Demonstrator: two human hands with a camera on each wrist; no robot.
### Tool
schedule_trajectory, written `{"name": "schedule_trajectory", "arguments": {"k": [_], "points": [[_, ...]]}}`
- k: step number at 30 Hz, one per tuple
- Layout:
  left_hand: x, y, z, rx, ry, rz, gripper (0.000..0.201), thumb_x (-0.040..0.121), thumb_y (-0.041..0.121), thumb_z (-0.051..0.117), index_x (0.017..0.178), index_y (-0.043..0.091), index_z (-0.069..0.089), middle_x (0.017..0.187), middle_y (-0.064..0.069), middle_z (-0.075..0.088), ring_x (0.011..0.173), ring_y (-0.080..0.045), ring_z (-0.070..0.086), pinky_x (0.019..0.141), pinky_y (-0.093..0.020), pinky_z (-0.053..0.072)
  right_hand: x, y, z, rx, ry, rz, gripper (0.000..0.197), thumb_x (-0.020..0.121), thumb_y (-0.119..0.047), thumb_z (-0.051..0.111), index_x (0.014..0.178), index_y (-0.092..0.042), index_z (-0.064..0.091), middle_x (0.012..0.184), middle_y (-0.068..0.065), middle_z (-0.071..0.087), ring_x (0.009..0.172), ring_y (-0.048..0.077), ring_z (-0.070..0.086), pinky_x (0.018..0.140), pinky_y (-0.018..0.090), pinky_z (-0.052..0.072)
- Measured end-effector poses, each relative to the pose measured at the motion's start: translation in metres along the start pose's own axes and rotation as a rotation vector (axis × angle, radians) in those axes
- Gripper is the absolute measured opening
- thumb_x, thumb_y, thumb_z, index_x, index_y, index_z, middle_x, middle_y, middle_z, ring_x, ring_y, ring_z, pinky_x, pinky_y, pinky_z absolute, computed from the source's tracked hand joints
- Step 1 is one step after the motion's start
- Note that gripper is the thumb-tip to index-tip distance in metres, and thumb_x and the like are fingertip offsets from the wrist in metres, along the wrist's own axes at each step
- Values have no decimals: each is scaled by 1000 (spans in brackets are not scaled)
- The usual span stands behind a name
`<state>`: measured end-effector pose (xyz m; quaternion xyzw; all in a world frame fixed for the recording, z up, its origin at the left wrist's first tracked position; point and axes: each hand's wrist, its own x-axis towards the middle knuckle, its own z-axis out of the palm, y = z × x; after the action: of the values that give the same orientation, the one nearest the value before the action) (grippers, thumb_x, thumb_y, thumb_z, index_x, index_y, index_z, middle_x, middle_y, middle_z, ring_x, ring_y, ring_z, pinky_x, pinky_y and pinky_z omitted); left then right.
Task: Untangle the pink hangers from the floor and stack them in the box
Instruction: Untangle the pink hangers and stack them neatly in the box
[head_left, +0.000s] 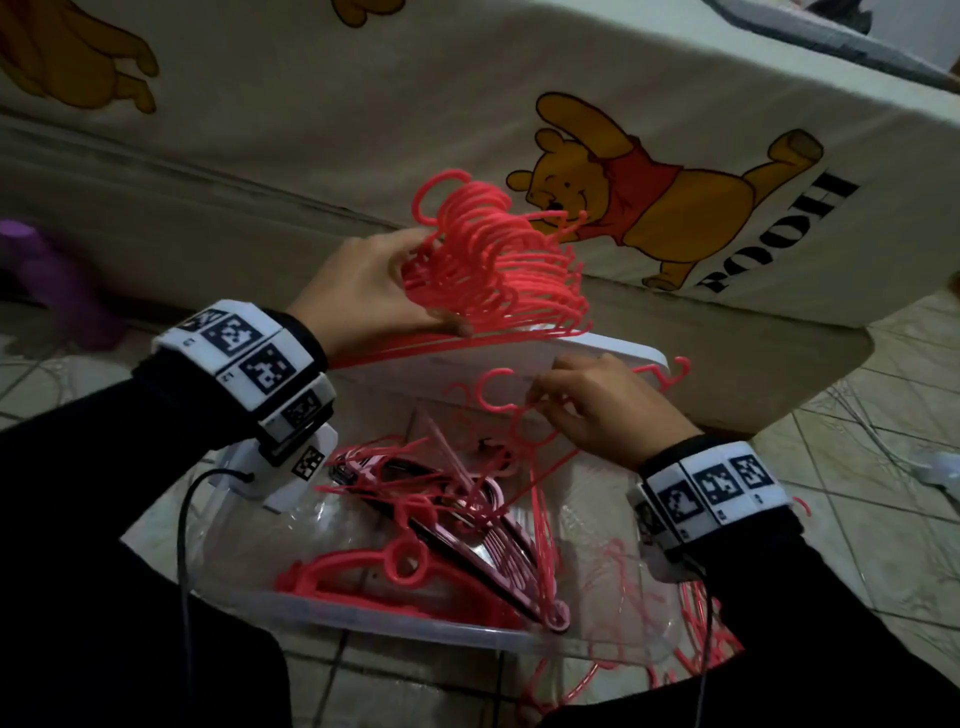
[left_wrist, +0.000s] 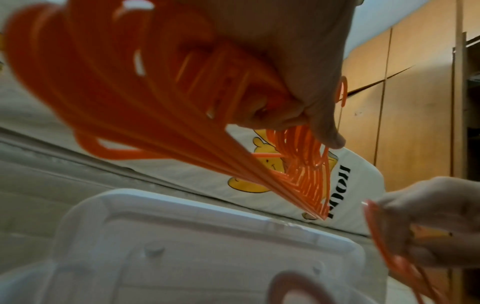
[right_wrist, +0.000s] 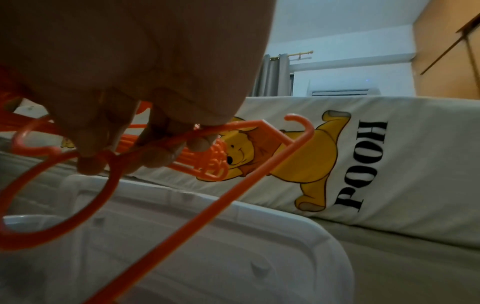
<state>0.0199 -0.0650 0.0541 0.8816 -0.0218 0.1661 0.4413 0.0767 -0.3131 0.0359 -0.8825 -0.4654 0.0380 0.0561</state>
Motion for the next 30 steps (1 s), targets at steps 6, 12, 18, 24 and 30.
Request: {"name": "schedule_trajectory", "arguments": {"k": [6, 12, 18, 24, 30], "points": [[4, 1, -4, 133, 45, -15, 71, 55, 63, 76, 113, 25, 64, 100, 11, 71, 95, -2, 65, 91, -32, 51, 0, -2, 24, -157, -179, -9, 22, 91, -28, 51, 104, -27, 68, 102, -2, 65, 97, 22, 61, 83, 32, 39], [4, 4, -2, 115, 57, -62, 49, 66, 44, 75, 111, 27, 66, 93, 12, 69, 90, -2, 65, 85, -21, 48, 3, 1, 62, -307, -316, 35, 19, 95, -28, 47, 105, -27, 62, 111, -4, 65, 105, 19, 60, 90, 36, 31], [8, -7, -2, 101, 97, -77, 44, 64, 34, 84, 104, 25, 67, 94, 8, 71, 92, -8, 67, 88, -27, 50, 6, 2, 42, -197, -133, -1, 19, 94, -26, 44, 107, -25, 58, 111, -5, 60, 109, 19, 55, 87, 35, 32], [11, -13, 0, 53, 123, -73, 57, 53, 43, 87, 104, 35, 66, 94, 14, 72, 91, 2, 65, 92, -29, 52, 0, 2, 24, -164, -63, 3, 19, 96, -27, 45, 109, -29, 59, 108, -4, 61, 104, 19, 55, 85, 35, 29], [9, -11, 2, 53, 87, -53, 46, 52, 52, 75, 96, 40, 65, 89, 20, 70, 89, 7, 65, 89, -24, 51, -1, -9, 53, -241, -201, -55, 21, 96, -29, 45, 108, -31, 62, 106, -9, 62, 103, 15, 56, 79, 33, 25]]}}
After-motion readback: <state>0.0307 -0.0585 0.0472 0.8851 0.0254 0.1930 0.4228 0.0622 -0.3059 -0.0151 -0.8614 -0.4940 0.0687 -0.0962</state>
